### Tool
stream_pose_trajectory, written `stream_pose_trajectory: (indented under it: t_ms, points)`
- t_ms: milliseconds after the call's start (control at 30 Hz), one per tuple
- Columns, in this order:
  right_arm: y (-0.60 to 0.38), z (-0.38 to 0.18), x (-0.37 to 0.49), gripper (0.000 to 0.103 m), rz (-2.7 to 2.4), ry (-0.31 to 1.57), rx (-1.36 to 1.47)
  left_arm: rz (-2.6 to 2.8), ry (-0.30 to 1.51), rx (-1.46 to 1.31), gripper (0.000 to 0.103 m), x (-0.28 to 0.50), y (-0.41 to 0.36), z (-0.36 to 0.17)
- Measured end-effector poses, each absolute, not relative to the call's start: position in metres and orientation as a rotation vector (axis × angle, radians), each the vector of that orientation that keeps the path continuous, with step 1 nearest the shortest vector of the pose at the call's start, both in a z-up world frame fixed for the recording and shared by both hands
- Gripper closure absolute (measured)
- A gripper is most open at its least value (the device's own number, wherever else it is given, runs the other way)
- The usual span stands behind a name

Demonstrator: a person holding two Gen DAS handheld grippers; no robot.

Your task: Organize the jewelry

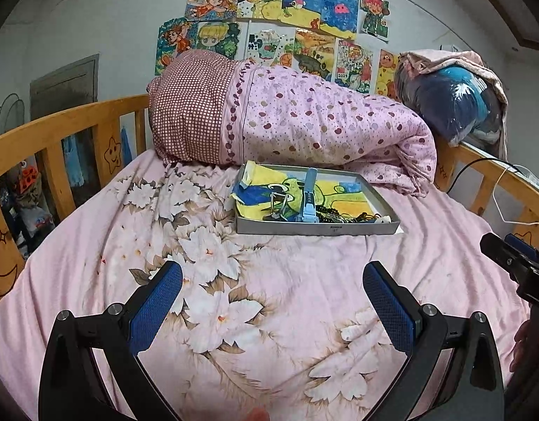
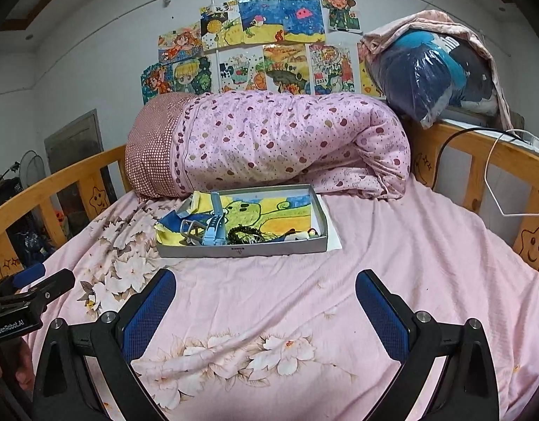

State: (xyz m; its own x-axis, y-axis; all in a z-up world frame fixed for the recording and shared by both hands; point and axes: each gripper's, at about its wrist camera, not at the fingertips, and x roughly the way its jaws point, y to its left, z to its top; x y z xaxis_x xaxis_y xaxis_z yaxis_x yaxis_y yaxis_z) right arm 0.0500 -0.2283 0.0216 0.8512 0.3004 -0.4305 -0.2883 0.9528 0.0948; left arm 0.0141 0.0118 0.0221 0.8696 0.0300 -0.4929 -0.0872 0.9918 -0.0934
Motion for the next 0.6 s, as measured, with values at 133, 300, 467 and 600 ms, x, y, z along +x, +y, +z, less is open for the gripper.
stream_pose_trajectory:
  t_ms: [133,300,467,600]
  points:
    - [-0.2289,0.0198,0.0518,0.0,0.311,0.47,0.034,0.061,0.514,-0.11,0.002,0.0148,0.0104,0.0207]
    - [-0.2286,0.0194,0.0516,0.0,0.312,0.472,0.034,0.06,0.514,-0.11,0.002,0.0145,0.0099,0.0205]
    - [-0.2277,0.0195,0.0512,0.0,0.31,0.473,0.034,0.059,0.515,-0.113,0.002,0.0148,0.0102,0.0206]
    - [-0.2264,0.0182,0.0505,0.0,0.313,0.476,0.032,0.054,0.511,-0.109,0.002,0.0142,0.0089,0.0202]
